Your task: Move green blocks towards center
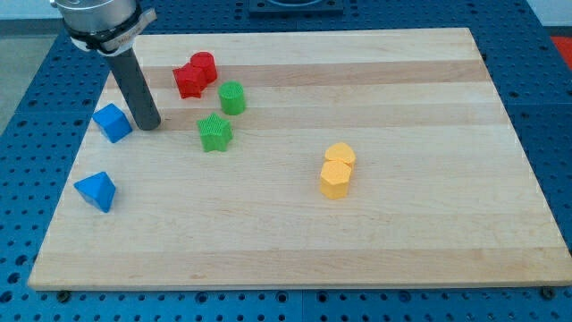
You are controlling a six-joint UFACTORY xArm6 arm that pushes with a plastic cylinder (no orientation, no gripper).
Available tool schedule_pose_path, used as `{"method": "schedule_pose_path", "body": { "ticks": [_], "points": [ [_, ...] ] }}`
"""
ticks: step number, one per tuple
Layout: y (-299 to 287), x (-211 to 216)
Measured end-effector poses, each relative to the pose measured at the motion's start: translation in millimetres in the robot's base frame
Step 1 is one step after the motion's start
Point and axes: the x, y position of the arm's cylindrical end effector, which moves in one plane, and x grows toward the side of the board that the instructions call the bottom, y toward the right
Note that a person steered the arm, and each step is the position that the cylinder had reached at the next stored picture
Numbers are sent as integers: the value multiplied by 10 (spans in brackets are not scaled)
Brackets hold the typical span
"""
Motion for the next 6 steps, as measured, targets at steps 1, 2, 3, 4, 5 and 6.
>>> {"method": "schedule_pose_path", "body": {
  "ticks": [1, 2, 3, 4, 5, 6],
  "points": [
    [4, -258],
    [246, -480],
    [665, -523],
    [1103, -521],
    [1438, -468],
    [1599, -463]
  ]
}}
